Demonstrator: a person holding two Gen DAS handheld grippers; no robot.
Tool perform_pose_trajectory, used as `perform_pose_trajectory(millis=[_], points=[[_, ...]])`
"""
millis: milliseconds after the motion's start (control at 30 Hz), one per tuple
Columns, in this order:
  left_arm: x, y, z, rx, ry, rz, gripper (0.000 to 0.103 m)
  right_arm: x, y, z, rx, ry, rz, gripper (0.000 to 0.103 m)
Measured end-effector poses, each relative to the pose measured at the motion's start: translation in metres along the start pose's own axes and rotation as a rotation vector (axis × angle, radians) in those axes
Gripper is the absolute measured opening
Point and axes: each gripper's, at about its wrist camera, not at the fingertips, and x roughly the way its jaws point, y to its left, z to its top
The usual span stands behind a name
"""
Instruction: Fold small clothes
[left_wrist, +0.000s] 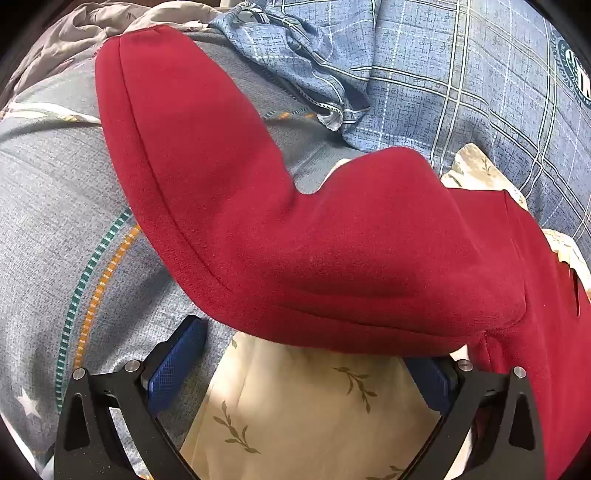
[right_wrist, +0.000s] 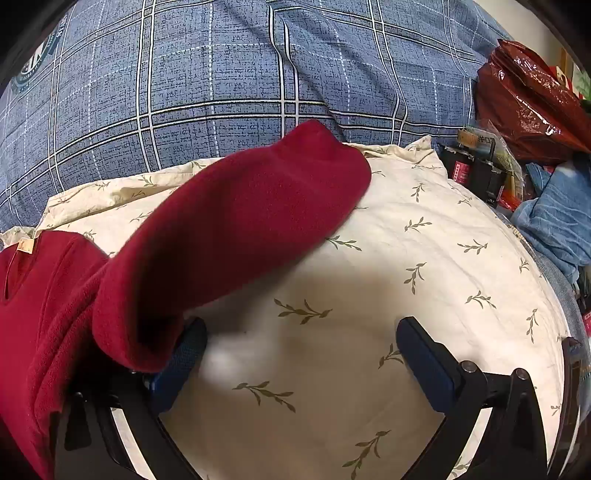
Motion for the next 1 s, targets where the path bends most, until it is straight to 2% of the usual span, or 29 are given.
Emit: perform_pose_trajectory(millis=[1000], points=[[-0.0065,-0.0031,-0.0057,0.012,0.012,0.01,0.102,-0.0018,-0.0011,-0.0012,0.002,0.008,-0.001,0.102]])
